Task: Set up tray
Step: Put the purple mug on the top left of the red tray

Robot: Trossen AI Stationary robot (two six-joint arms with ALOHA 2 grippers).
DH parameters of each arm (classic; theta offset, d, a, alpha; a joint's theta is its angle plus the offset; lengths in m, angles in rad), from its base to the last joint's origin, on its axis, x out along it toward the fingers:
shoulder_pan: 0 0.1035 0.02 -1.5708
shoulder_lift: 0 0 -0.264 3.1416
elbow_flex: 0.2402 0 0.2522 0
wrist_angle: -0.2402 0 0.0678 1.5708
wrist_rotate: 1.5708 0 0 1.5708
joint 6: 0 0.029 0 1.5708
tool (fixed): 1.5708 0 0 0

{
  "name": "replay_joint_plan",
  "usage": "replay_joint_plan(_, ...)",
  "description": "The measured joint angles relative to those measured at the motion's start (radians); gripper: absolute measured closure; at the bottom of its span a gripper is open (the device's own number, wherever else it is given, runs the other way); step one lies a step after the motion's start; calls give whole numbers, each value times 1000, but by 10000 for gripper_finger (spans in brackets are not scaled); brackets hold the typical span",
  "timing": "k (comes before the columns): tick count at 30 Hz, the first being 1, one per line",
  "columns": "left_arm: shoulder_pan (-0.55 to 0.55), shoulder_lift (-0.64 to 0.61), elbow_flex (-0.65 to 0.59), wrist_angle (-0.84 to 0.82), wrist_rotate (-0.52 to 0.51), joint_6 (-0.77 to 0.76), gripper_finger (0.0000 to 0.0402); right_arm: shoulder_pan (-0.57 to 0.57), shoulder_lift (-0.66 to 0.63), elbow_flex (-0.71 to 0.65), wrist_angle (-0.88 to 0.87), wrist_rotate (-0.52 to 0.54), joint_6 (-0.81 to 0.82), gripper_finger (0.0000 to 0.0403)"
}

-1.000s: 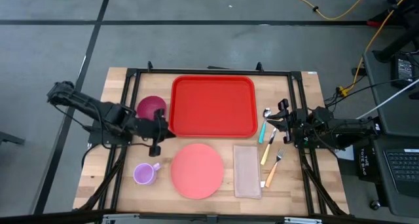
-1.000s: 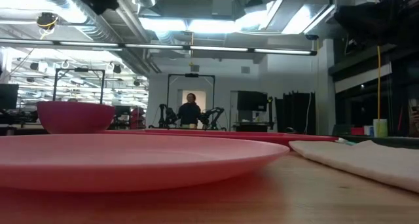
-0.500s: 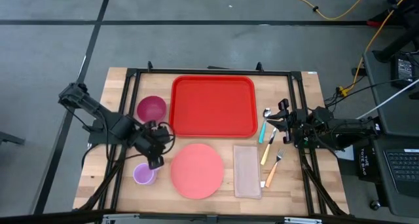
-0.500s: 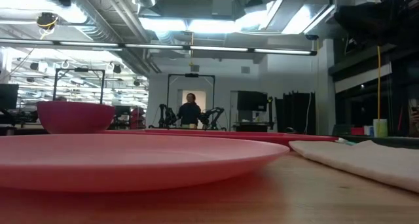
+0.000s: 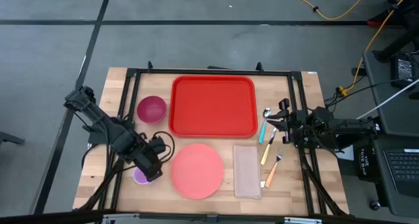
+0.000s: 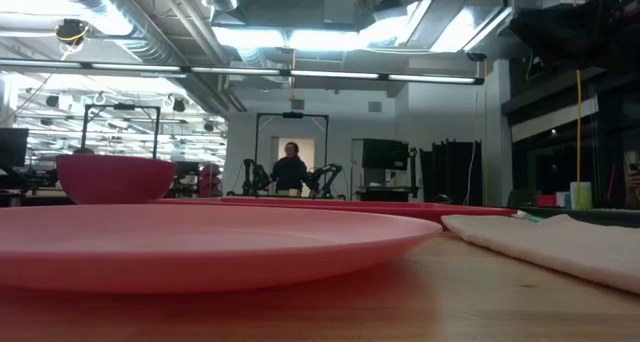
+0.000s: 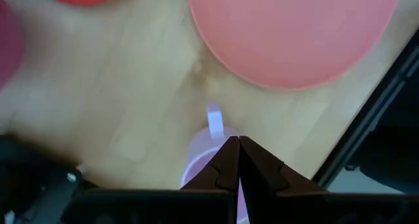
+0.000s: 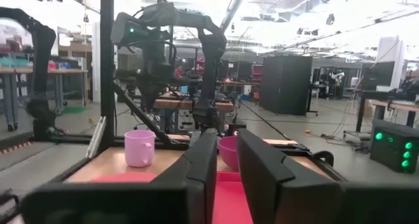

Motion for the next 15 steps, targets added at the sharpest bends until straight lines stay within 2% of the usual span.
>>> replay_joint_plan(7,-36,0,0,0,-5,-90,398,0,0,0,0,0,-26,336)
replay_joint_plan(15,-70,0,0,1,-6,-93,398,0,0,0,0,0,-18,336)
